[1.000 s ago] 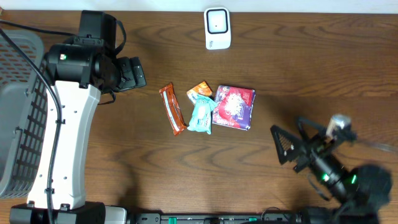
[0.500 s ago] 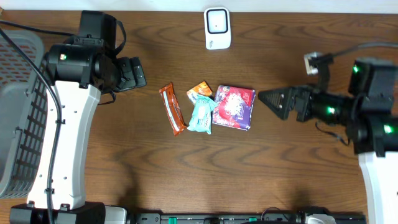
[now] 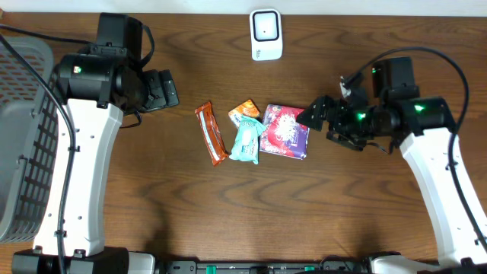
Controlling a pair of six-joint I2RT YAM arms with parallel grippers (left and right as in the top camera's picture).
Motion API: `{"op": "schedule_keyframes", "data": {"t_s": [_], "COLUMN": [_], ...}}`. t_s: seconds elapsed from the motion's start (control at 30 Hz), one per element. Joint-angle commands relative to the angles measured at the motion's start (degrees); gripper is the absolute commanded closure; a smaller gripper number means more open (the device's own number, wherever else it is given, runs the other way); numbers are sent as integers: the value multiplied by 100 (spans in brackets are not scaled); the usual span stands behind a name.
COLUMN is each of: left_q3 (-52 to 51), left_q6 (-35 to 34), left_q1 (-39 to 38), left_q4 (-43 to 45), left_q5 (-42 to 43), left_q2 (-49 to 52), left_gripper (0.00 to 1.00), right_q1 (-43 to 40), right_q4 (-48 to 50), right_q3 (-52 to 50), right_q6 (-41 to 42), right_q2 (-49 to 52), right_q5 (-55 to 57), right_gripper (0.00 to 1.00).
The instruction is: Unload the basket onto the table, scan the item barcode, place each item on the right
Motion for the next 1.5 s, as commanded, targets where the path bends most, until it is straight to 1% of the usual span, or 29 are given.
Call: {"op": "schedule_keyframes", "data": {"t_s": [0.0, 0.1, 0.2, 0.3, 0.4, 0.5, 0.57, 0.67, 0.73, 0.83, 0.93, 1.03, 1.07, 1.13, 1.23, 1.27, 1.37, 1.4, 1.43, 1.47], "left_q3": [-11, -11, -11, -11, -11, -11, -11, -11, -11, -11, -11, -11, -11, -11, -11, -11, -11, -11, -11, -11], "left_q6": [-48, -48, -48, -48, -48, -48, -48, -48, -48, -48, -48, -48, -48, -48, -48, -48, -48, -48, -48, -48], "left_q1": [20, 20, 20, 20, 20, 20, 20, 20, 20, 20, 20, 20, 20, 20, 20, 20, 20, 20, 20, 20], "left_q4": [-20, -20, -20, -20, -20, -20, -20, -20, -20, -20, -20, -20, -20, -20, -20, -20, -20, -20, -20, -20], "left_q5": [-4, -4, -7, -4, -4, -4, -4, -4, -4, -4, -4, -4, -4, -4, -4, -4, -4, -7, -4, -7], "left_q2": [42, 42, 42, 42, 42, 42, 42, 42, 42, 42, 42, 42, 42, 42, 42, 42, 42, 42, 42, 42], "left_gripper": [2, 2, 2, 2, 2, 2, 2, 2, 2, 2, 2, 2, 2, 2, 2, 2, 2, 2, 2, 2], "right_q1": [149, 310, 546, 807, 962, 964, 949, 949, 946, 907, 833, 750, 710, 643, 573, 573, 595, 616, 649, 678], "right_q4": [-31, 140, 590, 1281, 2177, 3165, 3534, 3595, 3611, 3661, 3989, 4505, 4767, 5158, 5565, 5604, 5580, 5521, 5425, 5329], "right_q3": [-96, -444, -984, -1574, -2103, -2516, -2688, -2826, -2900, -2935, -2933, -2924, -2922, -2918, -2916, -2916, -2918, -2918, -2918, -2920], "right_q6": [1346, 1939, 2382, 2889, 3272, 3327, 3377, 3707, 3823, 3829, 3473, 2732, 2332, 1908, 1895, 1958, 1969, 1974, 2020, 2168], "right_q2": [186, 319, 420, 483, 494, 494, 494, 494, 496, 498, 498, 494, 483, 459, 448, 452, 461, 476, 505, 531], "right_q5": [728, 730, 726, 675, 728, 756, 962, 1620, 2122, 2599, 2577, 2098, 1759, 1209, 782, 800, 1054, 1178, 1285, 1314], "right_gripper": [9, 13, 15, 17, 17, 17, 17, 17, 11, 8, 7, 7, 8, 7, 7, 7, 2, 2, 5, 13]}}
